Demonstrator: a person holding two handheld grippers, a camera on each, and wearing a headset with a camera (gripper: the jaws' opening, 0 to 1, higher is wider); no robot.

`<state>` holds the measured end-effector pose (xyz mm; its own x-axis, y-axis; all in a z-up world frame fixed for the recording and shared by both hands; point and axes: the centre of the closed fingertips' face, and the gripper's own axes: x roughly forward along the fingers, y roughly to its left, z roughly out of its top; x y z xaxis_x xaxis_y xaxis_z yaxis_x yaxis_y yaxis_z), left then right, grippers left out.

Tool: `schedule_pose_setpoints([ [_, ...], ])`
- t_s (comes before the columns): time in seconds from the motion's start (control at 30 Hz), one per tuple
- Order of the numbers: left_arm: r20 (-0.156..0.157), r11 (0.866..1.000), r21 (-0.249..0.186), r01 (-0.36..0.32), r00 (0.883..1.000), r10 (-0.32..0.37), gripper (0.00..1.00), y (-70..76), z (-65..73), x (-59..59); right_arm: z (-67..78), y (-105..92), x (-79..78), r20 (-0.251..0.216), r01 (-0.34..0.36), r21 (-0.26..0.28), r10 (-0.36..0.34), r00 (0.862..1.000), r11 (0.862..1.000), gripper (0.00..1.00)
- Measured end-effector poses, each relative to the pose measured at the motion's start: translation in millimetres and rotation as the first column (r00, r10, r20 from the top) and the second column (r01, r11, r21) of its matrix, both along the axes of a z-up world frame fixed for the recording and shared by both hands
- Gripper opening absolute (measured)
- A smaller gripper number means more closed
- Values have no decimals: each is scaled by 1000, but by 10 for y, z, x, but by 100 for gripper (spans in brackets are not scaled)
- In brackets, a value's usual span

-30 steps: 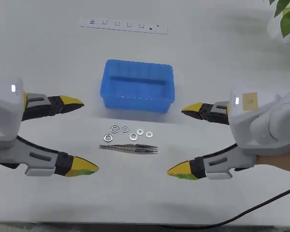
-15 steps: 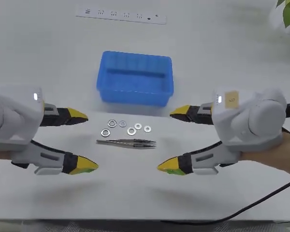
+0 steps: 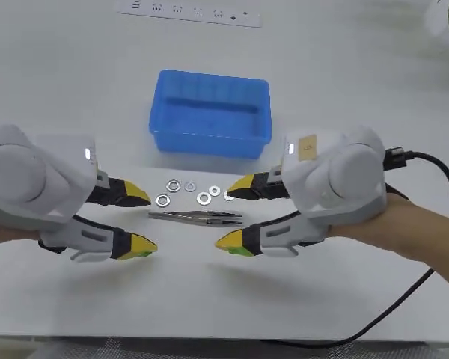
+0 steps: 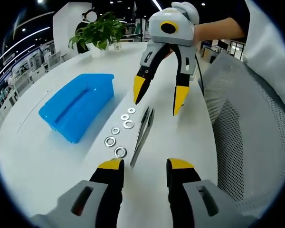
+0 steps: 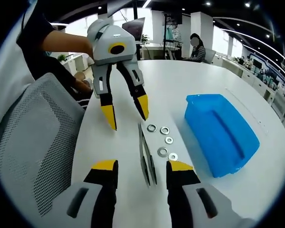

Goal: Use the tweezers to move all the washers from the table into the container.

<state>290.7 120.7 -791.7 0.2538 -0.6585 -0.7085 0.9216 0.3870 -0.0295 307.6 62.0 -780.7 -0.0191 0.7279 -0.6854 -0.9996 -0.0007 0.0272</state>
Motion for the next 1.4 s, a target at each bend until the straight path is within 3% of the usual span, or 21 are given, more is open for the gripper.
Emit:
schedule_pose_setpoints([
  [0.27, -18, 998, 54, 29, 999, -28, 35, -42, -97, 26, -110, 58, 18, -5, -38, -44, 38, 999, 998, 31],
  [0.3, -6, 998, 47, 35, 999, -35, 34, -57, -84, 48, -139, 46, 31, 4, -46, -62, 47, 999, 997, 30],
  [0.37, -20, 998, 48, 27, 999, -26, 32, -59, -84, 69, -177, 34, 39, 14, -62, -85, 64, 998, 994, 29],
  [0.4, -17, 998, 52, 29, 999, -28, 31, -60, -87, 84, -187, 35, 38, 14, -67, -89, 68, 998, 994, 28],
  [0.47, 22, 990, 113, 79, 996, -81, 27, -18, -100, 123, -207, 43, 42, 12, -73, -91, 74, 997, 993, 27],
  [0.5, -4, 991, 110, 72, 997, -72, 26, -39, -97, 97, -213, 51, 42, 12, -75, -91, 76, 997, 993, 26],
  [0.6, -7, 985, 136, 109, 994, -109, 25, -67, -97, 89, -261, 66, 25, 7, -84, -105, 85, 996, 991, 25],
  [0.63, -11, 983, 140, 116, 993, -116, 25, -65, -99, 84, -252, 86, 43, 27, -96, -94, 98, 995, 991, 24],
  [0.73, -5, 984, 137, 111, 994, -112, 21, -59, -106, 123, -238, 98, 65, 23, -91, -108, 94, 995, 990, 21],
  [0.8, 6, 988, 118, 98, 995, -100, 11, -60, -106, 173, -247, 91, 90, 49, -109, -122, 116, 992, 986, 18],
  [0.87, -11, 987, 124, 106, 994, -105, 8, -56, -110, 182, -249, 86, 86, 54, -126, -133, 134, 990, 983, 18],
  [1.03, -15, 975, 151, 164, 986, -164, 8, -86, -120, 171, -256, 96, 78, 64, -143, -144, 153, 986, 979, 12],
  [1.13, -28, 979, 136, 154, 988, -152, 8, -86, -122, 183, -255, 95, 69, 66, -146, -154, 157, 985, 977, 11],
  [1.27, -14, 983, 86, 162, 987, -162, 8, -166, -115, 178, -265, 126, 29, 60, -143, -153, 154, 986, 978, 9],
  [1.33, -31, 982, 79, 170, 985, -168, 7, -177, -119, 155, -266, 152, 4, 60, -148, -147, 158, 986, 978, 9],
  [1.4, -24, 976, 98, 194, 981, -193, 7, -174, -122, 155, -269, 149, 5, 61, -144, -147, 154, 986, 979, 9],
])
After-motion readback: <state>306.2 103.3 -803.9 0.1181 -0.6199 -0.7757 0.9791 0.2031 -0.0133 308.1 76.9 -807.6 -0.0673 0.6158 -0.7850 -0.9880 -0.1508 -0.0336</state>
